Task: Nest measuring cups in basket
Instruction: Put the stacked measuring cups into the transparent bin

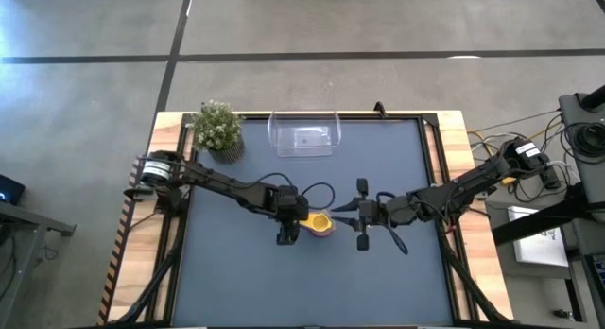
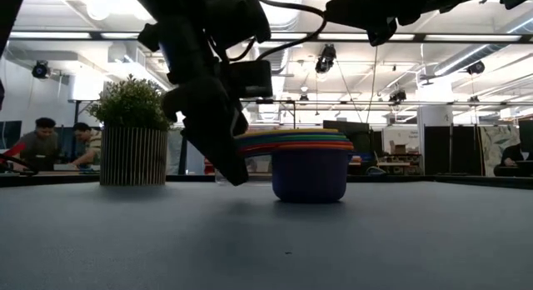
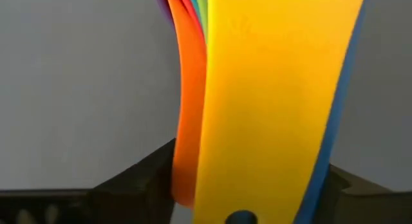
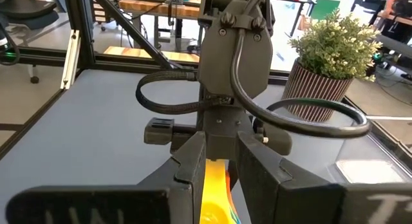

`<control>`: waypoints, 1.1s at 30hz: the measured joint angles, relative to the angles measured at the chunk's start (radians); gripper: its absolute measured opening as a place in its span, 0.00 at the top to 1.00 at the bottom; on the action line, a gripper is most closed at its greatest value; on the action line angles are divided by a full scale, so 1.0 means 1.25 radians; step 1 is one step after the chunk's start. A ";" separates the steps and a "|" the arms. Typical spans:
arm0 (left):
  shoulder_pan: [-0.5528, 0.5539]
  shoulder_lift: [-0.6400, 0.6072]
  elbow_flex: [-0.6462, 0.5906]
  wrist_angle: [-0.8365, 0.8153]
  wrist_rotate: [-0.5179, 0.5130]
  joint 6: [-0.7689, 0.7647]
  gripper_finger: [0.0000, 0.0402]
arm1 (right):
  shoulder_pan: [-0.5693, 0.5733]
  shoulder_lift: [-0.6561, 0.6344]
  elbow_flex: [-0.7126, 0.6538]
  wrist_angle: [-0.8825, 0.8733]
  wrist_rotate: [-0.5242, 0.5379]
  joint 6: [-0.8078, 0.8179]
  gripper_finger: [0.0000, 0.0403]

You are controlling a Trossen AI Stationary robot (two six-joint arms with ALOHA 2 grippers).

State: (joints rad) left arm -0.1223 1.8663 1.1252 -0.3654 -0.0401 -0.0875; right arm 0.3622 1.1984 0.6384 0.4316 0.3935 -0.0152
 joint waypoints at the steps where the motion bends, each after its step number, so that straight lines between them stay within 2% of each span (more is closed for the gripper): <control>1: 0.000 -0.001 0.000 0.000 0.000 0.000 0.50 | 0.000 0.000 0.000 0.000 0.000 0.000 0.82; 8: 0.000 -0.004 0.000 0.002 -0.001 0.000 0.72 | 0.000 0.000 0.000 0.000 0.000 0.003 0.82; 20: 0.000 -0.007 0.011 0.001 -0.015 0.000 0.73 | 0.000 0.000 0.000 -0.001 0.000 0.003 0.82; 28: 0.014 -0.065 0.012 -0.003 -0.022 0.065 0.73 | 0.000 0.000 0.000 -0.016 0.000 0.006 0.82; 33: 0.050 -0.087 -0.026 -0.012 -0.012 0.069 0.73 | 0.000 -0.006 0.000 -0.025 0.000 0.010 0.82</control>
State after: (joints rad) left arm -0.0592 1.7573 1.0929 -0.3803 -0.0551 -0.0010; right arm 0.3622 1.1904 0.6388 0.3998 0.3940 -0.0028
